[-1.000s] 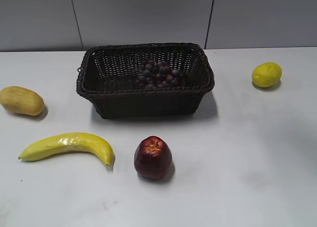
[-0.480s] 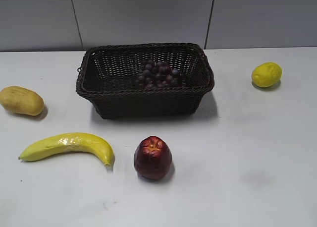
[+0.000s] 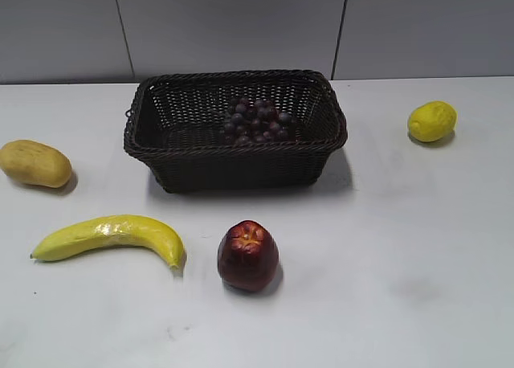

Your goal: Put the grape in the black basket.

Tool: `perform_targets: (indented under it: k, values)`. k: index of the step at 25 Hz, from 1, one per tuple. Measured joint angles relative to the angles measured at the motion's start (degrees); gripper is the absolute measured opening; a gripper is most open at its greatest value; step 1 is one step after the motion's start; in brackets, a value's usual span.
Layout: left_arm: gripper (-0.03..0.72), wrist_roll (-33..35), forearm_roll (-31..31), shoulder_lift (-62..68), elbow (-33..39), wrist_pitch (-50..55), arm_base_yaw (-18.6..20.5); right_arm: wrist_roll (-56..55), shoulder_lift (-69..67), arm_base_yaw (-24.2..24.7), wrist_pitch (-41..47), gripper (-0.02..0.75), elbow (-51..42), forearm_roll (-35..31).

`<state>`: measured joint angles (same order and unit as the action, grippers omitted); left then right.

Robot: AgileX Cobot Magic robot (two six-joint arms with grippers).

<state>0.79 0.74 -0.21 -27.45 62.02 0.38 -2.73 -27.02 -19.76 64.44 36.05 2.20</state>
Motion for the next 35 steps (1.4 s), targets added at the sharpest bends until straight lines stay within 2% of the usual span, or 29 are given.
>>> perform_targets:
  k: [5,24,35]
  values:
    - [0.237,0.0,0.0,0.0,0.0,-0.05,0.0,0.13,5.62,0.0,-3.36,0.583,-6.54,-0.5]
    - [0.237,0.0,0.0,0.0,0.0,-0.05,0.0,2.2,7.11,0.52,-4.74,0.583,-6.8,-2.91]
    - [0.237,0.0,0.0,0.0,0.0,-0.05,0.0,2.28,22.25,14.25,-4.74,0.583,-6.81,-3.53]
